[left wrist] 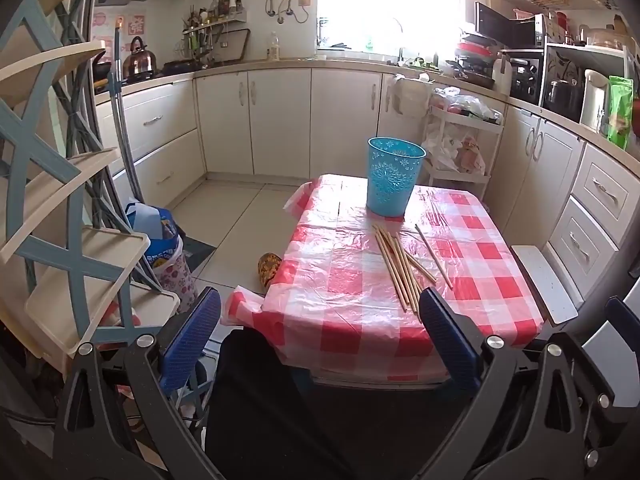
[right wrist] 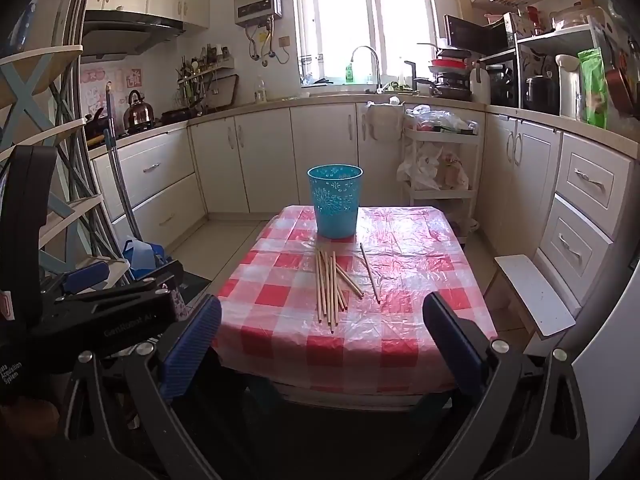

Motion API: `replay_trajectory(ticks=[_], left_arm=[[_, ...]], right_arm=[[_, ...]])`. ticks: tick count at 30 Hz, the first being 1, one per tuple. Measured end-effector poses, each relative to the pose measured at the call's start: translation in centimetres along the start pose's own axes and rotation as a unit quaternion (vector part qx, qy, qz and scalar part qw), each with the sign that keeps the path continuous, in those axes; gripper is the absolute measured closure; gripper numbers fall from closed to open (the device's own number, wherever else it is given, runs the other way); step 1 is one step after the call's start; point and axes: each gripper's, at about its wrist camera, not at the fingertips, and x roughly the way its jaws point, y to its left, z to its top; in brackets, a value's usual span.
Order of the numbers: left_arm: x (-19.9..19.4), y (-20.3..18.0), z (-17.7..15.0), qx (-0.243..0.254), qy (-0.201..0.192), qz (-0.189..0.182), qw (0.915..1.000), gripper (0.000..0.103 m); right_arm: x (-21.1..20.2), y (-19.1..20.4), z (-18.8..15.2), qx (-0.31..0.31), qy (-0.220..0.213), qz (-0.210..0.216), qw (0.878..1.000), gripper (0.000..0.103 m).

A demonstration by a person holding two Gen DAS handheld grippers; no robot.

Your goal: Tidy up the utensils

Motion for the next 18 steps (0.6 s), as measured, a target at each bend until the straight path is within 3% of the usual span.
replay_trajectory(ticks=[18], left_arm=[[0.0, 0.0, 0.0, 0.000, 0.001, -0.001, 1.0000, 0.008]], right_arm=[[-0.8, -0.1, -0.2, 0.009, -0.027, 0.007, 1.000, 0.006]])
